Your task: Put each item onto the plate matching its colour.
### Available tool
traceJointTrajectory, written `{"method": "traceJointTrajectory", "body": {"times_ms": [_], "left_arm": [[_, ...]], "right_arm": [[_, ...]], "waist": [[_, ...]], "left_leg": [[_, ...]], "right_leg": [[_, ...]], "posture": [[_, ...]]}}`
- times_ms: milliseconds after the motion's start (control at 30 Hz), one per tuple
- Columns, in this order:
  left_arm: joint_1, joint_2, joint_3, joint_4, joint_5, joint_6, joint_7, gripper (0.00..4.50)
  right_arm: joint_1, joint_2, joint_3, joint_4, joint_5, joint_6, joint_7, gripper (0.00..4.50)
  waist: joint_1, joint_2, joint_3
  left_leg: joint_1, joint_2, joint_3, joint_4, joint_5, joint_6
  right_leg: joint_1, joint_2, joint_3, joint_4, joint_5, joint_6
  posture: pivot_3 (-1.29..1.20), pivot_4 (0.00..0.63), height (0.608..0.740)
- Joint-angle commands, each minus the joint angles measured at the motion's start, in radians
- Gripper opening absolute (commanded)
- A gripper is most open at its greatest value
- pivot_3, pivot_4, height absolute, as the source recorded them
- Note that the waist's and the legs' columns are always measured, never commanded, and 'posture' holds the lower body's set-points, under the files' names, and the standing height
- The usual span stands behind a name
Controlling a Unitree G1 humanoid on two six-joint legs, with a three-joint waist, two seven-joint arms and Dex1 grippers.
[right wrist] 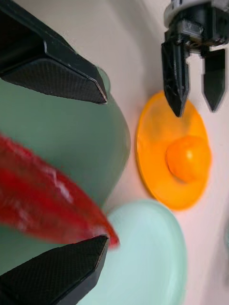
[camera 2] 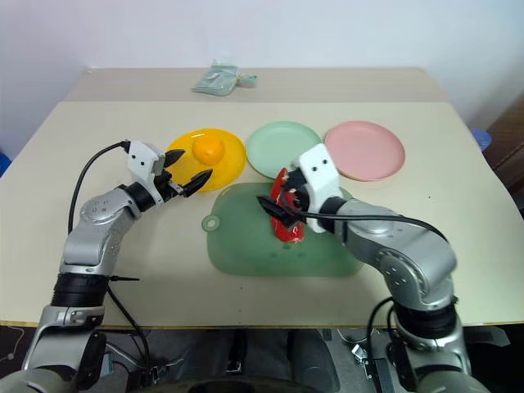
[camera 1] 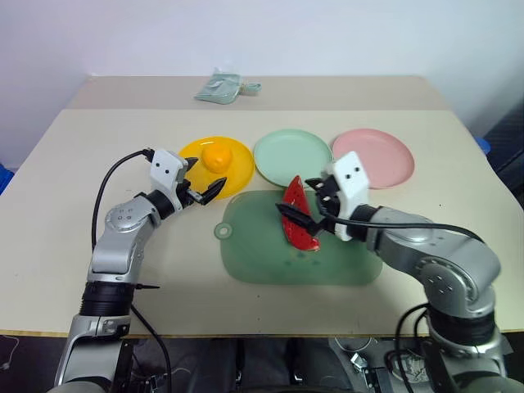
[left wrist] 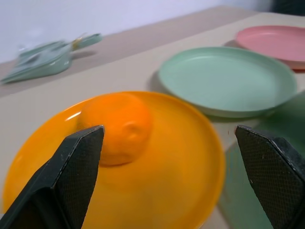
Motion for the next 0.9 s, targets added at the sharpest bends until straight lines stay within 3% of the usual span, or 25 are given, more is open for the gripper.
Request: {"method": "traceJointTrajectory", "body": {"times_ms": [33,267,533,633,767,900], "left_arm": [[0.023,0.016,0.005,-0.059,-0.006,-0.021,-0.018,4.47],[0.048,0.009,0.004,-0.087,-0.012,-0.013,-0.014,4.47],[0.047,0.007,-0.001,-0.083,-0.014,-0.015,-0.019,4.50],[0.046,0.008,0.001,-0.079,-0.014,-0.017,-0.020,4.50],[0.044,0.011,0.006,-0.075,-0.015,-0.020,-0.022,4.50],[0.044,0.006,0.010,-0.080,-0.023,-0.020,-0.026,4.50]], "right_arm": [[-0.040,0.010,0.035,0.007,-0.072,0.108,-0.082,4.50],[-0.037,0.033,0.047,-0.013,-0.129,0.243,-0.103,4.50],[-0.067,0.077,0.029,-0.036,-0.152,0.286,-0.069,0.73],[-0.095,0.058,0.037,-0.052,-0.149,0.288,-0.034,0.73],[-0.171,-0.034,0.010,-0.108,-0.095,0.189,0.115,0.73],[-0.254,-0.170,-0.051,0.070,-0.220,0.031,0.123,0.73]], "waist": [[0.000,0.000,0.000],[-0.012,0.000,0.000],[-0.015,0.000,0.000],[-0.012,0.000,0.000],[-0.013,0.000,0.000],[-0.013,0.000,0.000]], "left_leg": [[-0.001,0.000,0.000,0.000,0.000,0.000],[-0.006,0.000,0.000,0.001,0.000,0.000],[-0.007,-0.001,0.000,0.001,-0.001,0.002],[-0.007,-0.001,0.000,0.001,-0.001,0.002],[-0.007,-0.001,0.000,0.001,-0.001,0.002],[-0.008,-0.001,0.000,0.001,-0.002,0.003]], "right_leg": [[0.000,0.000,0.000,0.000,0.000,0.000],[-0.006,0.000,0.000,0.002,0.000,0.000],[-0.008,0.000,0.000,0.003,0.000,0.000],[-0.008,0.000,0.000,0.003,0.000,0.000],[-0.009,0.000,0.000,0.003,0.000,0.000],[-0.009,0.000,0.000,0.004,0.000,0.000]], "posture": [[0.00,0.150,0.740],[0.00,0.150,0.740],[0.00,0.150,0.740],[0.00,0.150,0.740],[0.00,0.150,0.740],[0.00,0.150,0.740]]}}
